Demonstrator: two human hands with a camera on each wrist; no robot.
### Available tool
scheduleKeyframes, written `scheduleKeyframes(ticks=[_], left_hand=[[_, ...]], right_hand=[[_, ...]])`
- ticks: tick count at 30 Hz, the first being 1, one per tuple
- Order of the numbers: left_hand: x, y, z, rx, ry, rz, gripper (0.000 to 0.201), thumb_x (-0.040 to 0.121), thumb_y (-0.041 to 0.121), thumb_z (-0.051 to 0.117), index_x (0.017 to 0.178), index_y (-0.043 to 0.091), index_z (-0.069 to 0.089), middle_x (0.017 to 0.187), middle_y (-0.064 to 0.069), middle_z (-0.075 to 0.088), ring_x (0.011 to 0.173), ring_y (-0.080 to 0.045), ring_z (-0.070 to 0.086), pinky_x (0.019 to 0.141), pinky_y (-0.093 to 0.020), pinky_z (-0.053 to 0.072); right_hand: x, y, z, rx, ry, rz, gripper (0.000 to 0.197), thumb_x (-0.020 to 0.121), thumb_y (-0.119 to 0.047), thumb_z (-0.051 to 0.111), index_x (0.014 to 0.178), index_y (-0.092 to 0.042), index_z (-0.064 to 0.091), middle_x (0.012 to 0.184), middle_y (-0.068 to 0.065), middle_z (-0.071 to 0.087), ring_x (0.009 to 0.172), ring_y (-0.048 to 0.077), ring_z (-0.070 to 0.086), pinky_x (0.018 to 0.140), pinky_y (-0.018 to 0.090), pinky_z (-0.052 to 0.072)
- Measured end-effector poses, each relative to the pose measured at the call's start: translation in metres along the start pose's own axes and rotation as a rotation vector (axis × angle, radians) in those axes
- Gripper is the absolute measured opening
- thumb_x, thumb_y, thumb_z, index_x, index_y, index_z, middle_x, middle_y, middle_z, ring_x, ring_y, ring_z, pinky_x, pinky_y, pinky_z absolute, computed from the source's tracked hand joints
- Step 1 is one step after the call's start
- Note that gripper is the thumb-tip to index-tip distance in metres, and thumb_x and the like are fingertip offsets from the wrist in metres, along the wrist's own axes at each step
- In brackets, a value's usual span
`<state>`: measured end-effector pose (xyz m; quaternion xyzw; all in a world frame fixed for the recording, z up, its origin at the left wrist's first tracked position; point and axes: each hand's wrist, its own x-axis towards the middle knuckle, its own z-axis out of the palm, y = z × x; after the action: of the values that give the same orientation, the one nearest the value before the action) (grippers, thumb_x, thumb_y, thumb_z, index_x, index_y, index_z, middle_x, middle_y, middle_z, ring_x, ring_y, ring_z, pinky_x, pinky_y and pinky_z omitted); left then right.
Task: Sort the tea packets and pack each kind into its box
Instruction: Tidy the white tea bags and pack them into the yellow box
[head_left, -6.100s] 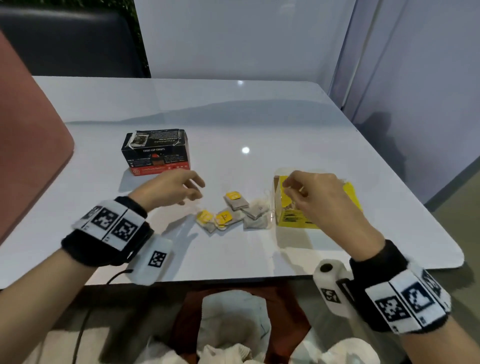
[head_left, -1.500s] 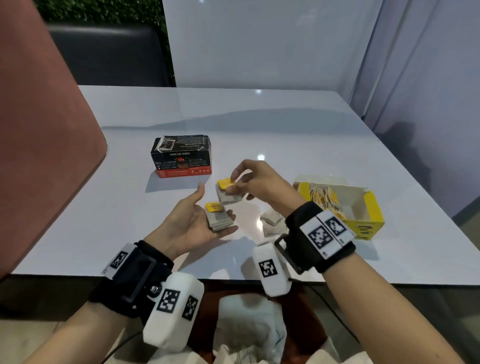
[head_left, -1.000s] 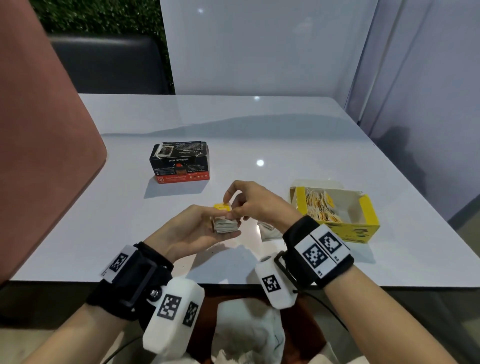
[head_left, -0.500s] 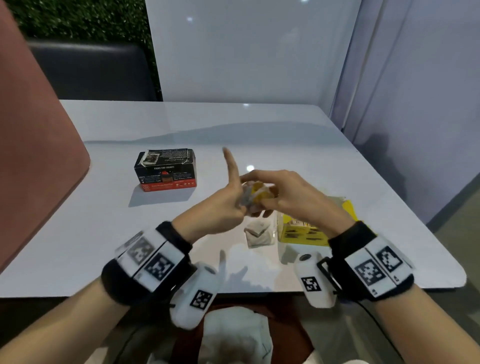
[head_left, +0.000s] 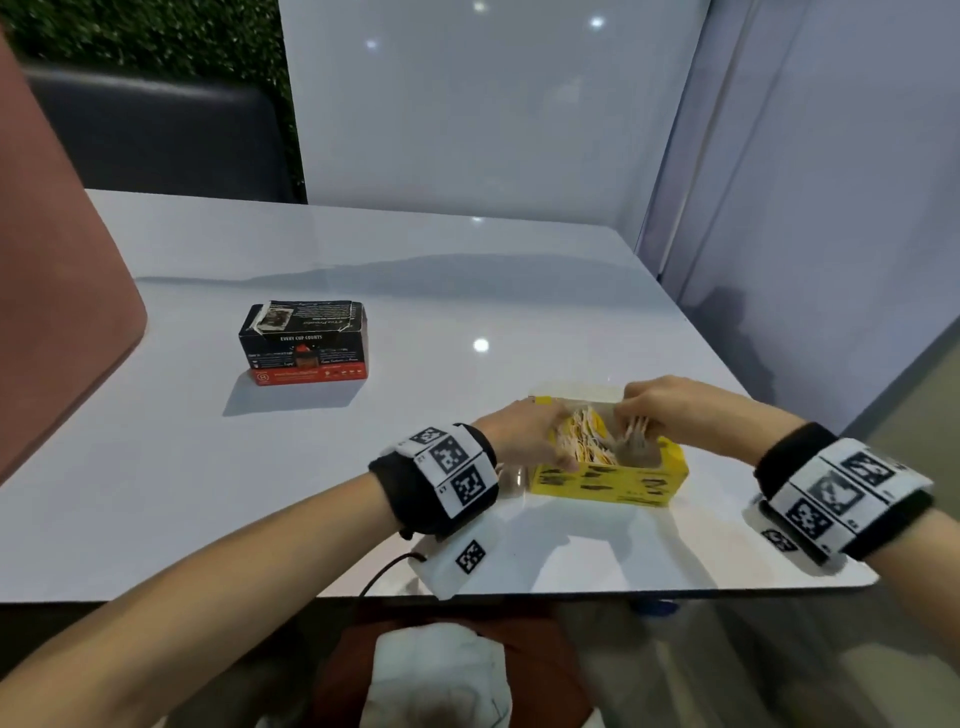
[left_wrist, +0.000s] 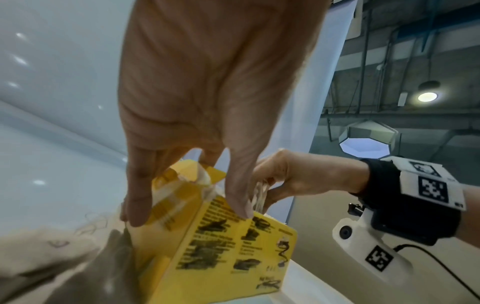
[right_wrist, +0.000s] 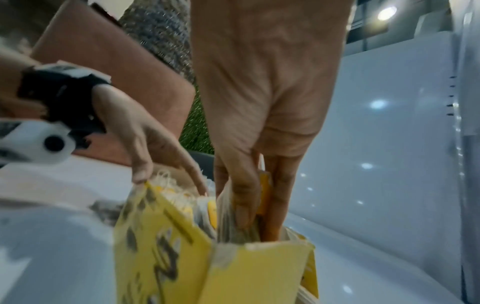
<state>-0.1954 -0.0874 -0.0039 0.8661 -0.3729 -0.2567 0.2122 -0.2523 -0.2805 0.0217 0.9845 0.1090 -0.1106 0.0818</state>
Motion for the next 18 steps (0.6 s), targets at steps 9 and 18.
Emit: scheduleKeyframes(ticks=[9,18], left_hand=[[0.002,-0.005,-0.003,-0.023,0.041,-0.061,0.065,0.081,0.032,0.069,0.133,0.010,0.037,0.135,-0.010,0.047,0.119,-0.024,0.045,0.092,-0.031,0.038],[0.001,-0.003,-0.005,-0.054,0.033,-0.100,0.069,0.078,0.033,0.072,0.130,0.008,0.034,0.128,-0.013,0.050,0.113,-0.026,0.049,0.088,-0.034,0.042]], right_hand=[[0.014,-0.010,0.026,-0.124,-0.008,-0.014,0.025,0.092,-0.015,0.051,0.114,-0.023,0.058,0.114,0.003,0.049,0.090,0.028,0.060,0.073,0.033,0.048],[0.002,-0.011,0.025,0.122,0.232,0.216,0.037,0.084,0.005,0.050,0.109,-0.020,0.040,0.106,0.002,0.041,0.069,0.029,0.055,0.057,0.037,0.045]])
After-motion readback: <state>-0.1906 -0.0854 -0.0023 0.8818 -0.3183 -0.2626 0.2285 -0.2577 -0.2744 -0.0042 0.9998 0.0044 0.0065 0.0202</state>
